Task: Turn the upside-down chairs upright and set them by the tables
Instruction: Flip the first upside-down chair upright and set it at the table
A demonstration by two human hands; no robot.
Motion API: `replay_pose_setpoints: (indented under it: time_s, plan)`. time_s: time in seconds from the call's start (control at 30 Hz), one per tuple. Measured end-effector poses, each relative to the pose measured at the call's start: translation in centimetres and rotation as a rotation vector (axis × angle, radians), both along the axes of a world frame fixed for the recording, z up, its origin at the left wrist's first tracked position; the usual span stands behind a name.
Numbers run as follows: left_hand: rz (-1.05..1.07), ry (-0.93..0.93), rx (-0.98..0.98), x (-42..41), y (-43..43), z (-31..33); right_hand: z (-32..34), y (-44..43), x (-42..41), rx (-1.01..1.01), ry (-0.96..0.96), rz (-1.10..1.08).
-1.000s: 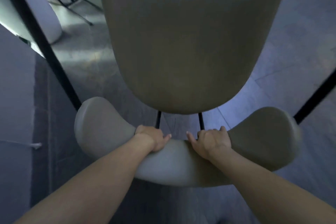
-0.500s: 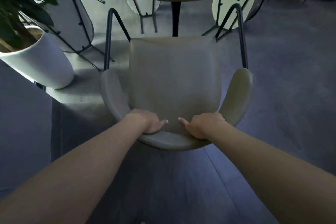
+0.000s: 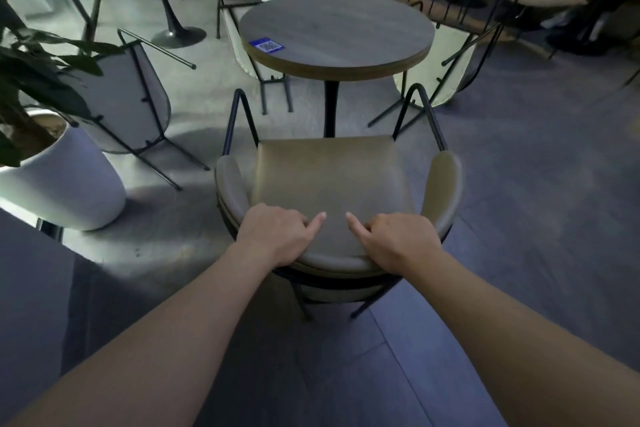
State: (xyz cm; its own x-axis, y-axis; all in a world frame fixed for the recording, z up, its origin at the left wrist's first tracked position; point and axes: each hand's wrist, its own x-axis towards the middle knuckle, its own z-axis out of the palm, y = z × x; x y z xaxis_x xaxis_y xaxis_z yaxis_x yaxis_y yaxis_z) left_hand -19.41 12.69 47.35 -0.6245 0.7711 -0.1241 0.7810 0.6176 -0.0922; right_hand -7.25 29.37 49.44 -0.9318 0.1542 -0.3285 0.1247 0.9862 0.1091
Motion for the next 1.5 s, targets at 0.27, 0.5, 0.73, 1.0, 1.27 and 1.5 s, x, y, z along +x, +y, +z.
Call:
replay_pose_setpoints:
  time_s: [0.27,0.5,0.73,1.0,1.27,1.5]
  plan:
    - [0.011,0.013,0.248,-5.8,3.0,-0.6,-0.1,3.4,-5.6,-0.076,0.016,-0.072]
    - [0.06,0.007,0.317,-6.4,3.5,-0.9,-1.4,4.0,-6.2,-0.187,0.302,-0.305]
    - [0.067,0.001,0.3,-7.9,4.3,-1.0,-1.0,4.6,-7.4,-0.2,0.343,-0.331]
    - [0.065,-0.015,0.314,-8.7,4.6,-1.0,-1.0,4.9,-8.2,-0.187,0.288,-0.311]
    - [0.088,-0.112,0.212,-8.2,4.5,-0.2,0.0,4.5,-7.6,-0.29,0.287,-0.389]
    - [-0.044,-0.295,0.356,-6.8,10.6,13.0,14.5,8.9,-4.9,-0.319,0.533,-0.396]
